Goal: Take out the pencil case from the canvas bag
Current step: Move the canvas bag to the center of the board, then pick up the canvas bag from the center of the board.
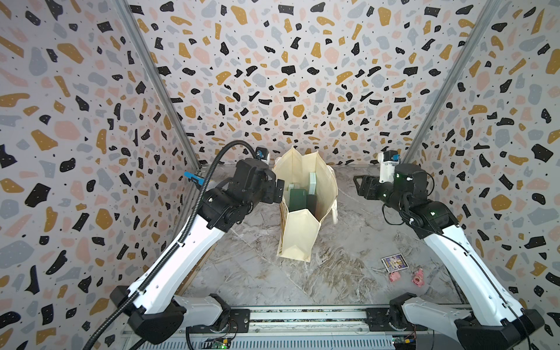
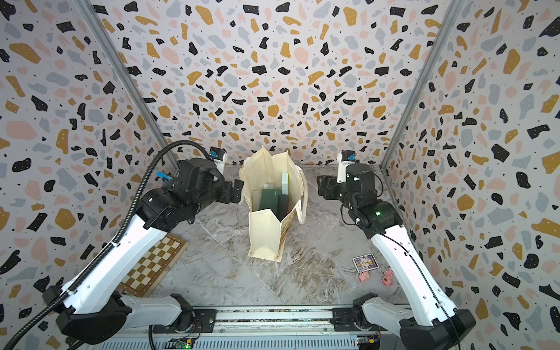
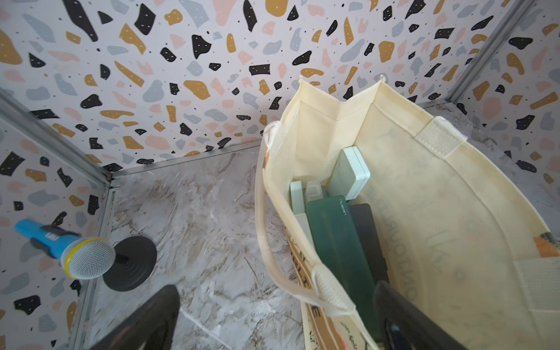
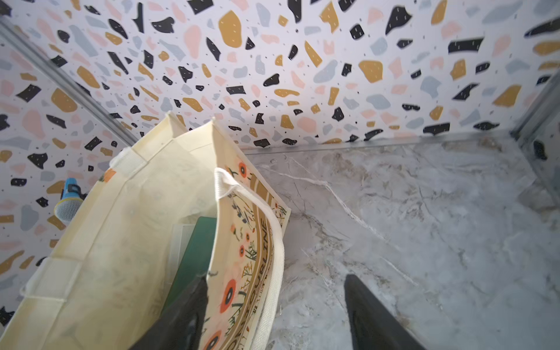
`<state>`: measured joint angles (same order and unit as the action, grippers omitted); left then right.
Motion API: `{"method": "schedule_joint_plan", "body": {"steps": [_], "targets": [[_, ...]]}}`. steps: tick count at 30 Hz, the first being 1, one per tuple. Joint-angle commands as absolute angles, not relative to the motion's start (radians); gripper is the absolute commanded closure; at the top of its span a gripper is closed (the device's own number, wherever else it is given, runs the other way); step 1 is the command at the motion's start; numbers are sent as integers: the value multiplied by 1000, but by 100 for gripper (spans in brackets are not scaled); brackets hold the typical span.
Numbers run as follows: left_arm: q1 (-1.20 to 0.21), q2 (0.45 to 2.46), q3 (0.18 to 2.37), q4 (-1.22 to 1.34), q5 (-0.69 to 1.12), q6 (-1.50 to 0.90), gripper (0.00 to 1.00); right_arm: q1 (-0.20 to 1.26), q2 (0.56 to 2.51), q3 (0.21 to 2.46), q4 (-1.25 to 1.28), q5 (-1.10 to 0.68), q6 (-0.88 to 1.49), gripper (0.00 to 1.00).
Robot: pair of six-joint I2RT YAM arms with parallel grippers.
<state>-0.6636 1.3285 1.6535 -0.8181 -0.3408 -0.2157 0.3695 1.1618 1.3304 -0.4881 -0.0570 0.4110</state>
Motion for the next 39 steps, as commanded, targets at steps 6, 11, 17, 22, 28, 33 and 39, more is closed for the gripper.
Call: {"method": "schedule_joint_plan", "body": {"steps": [6, 11, 17, 22, 28, 33, 39], "targets": [[-670, 1420, 1768, -889, -227, -212, 1, 369, 1268, 1406, -497, -326, 450, 33], [-670, 1432, 1765, -913, -267, -248, 1, 414, 1378, 1487, -572, -312, 379, 37], [-661, 1430, 1793, -940, -353, -357, 1, 441, 1489, 1574, -664, -206, 326, 48], [-651, 1425, 1793, -908, -298, -272, 1, 457, 1545, 1638, -729, -91, 282, 73], [-585, 1441, 1815, -870, -178, -342, 1, 473, 1500, 1591, -690, -101, 285, 91], [-536, 1592, 2013, -1020, -132, -427, 7, 495, 1478, 1566, -673, -111, 290, 93], [-526, 1795, 2275, -1252, -156, -463, 15, 506, 1466, 1558, -670, -91, 291, 93]]}}
